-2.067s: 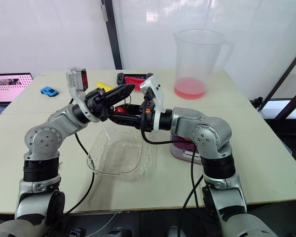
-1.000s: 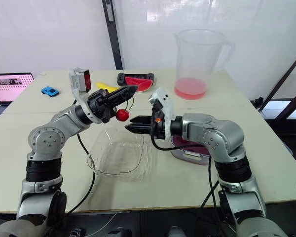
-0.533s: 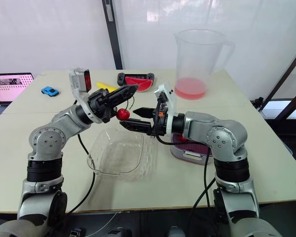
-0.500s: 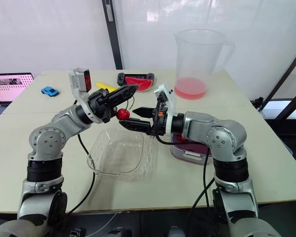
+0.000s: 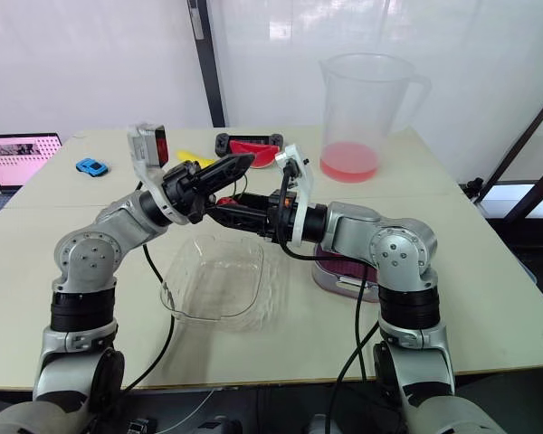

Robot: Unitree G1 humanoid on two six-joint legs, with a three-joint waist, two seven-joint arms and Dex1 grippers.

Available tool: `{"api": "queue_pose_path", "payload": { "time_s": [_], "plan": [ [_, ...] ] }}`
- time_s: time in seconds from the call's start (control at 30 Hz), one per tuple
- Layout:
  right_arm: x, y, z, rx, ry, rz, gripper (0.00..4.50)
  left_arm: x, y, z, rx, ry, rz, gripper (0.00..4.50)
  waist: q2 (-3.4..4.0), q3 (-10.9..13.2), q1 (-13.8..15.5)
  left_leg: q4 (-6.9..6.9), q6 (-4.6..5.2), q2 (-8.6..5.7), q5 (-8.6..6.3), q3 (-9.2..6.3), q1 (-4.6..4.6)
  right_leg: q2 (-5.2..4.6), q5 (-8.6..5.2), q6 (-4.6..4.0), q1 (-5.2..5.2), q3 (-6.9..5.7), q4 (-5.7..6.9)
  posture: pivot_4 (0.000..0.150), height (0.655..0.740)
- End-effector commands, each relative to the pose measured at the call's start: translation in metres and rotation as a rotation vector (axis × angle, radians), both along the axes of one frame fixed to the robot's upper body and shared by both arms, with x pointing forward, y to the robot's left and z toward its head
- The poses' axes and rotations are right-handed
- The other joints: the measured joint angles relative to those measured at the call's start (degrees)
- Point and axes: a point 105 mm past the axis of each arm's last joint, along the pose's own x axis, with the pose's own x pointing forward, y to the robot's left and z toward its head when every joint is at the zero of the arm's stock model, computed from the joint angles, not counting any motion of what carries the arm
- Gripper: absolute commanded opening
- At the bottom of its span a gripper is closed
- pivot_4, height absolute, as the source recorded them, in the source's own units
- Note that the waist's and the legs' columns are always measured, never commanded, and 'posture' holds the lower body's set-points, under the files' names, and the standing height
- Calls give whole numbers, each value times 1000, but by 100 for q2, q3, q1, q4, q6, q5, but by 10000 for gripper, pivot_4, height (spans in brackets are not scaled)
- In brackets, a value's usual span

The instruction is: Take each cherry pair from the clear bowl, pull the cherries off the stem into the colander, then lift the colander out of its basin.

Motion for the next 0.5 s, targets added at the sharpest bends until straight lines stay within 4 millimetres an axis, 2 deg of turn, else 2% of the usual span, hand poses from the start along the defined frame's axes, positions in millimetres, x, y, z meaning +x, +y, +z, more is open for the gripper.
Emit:
{"api": "queue_pose_path", "payload": {
  "time_s": [0.03,0.07,0.1,0.33,0.5],
  "plan": [
    [1,-2,9,16,-31,-20,12807,-8,-2,12,-14,-65,-20,0,0,0,-2,0,0,0,0,0,0,0,0,0,0,0,0,1500,7400],
    [0,-2,9,15,-32,-20,7805,-8,-2,12,-13,-65,-21,0,0,0,-2,0,0,0,0,0,0,0,0,0,0,0,0,1500,7400],
    [0,-2,9,16,-32,-22,6657,-8,-2,12,-13,-65,-22,0,0,0,0,0,0,0,0,0,0,0,0,0,0,0,0,1500,7400],
    [1,-4,8,18,-26,-31,6657,-8,-2,11,-13,-64,-21,0,0,0,0,0,0,0,0,0,0,0,0,0,0,0,0,1500,7400],
    [-2,-4,-15,-112,-14,-18,6657,-8,-1,11,-13,-65,-18,0,0,0,6,0,0,0,0,0,0,0,0,0,0,0,0,1500,7400]
  ]
}}
